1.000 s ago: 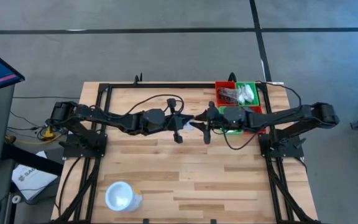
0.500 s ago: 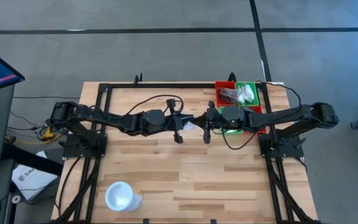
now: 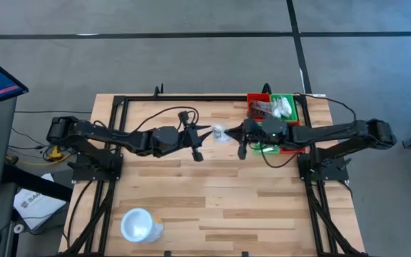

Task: Pick & Place Travel size toiletries
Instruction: Put the white cotton pack into the top green bin

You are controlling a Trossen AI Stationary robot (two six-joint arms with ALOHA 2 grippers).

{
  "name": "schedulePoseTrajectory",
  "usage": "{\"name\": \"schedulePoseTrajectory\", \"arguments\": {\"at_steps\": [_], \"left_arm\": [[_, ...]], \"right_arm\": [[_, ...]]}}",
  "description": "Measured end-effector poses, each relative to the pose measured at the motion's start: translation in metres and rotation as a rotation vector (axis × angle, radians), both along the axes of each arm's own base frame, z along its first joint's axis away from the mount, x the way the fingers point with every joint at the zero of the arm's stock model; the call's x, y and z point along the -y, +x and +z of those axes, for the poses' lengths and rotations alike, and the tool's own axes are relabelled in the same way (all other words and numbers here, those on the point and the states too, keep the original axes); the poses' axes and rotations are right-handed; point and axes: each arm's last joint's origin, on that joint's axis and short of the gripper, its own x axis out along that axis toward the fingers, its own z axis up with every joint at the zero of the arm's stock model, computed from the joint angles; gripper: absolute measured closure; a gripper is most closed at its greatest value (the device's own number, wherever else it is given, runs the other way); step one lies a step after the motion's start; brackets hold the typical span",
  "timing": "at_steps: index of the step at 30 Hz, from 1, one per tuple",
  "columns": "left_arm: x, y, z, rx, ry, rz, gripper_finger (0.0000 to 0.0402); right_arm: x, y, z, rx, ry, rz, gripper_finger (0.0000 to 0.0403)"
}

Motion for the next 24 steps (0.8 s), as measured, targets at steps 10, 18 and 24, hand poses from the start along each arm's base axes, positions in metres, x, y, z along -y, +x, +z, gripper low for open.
{"name": "schedulePoseTrajectory", "arguments": {"at_steps": [10,18,24], "left_arm": [[0.012,-0.029,-0.024,-0.004,-0.102,-0.023,0.0318],[0.020,-0.034,-0.034,-0.020,-0.125,-0.051,0.0320],[0.021,-0.037,-0.041,-0.029,-0.140,-0.051,0.0320]], "right_arm": [[0.006,-0.052,0.020,-0.109,-0.045,-0.262,0.0403],[0.008,-0.092,0.020,-0.206,-0.031,-0.525,0.0403],[0.009,-0.117,0.012,-0.309,-0.019,-0.683,0.0403]]}}
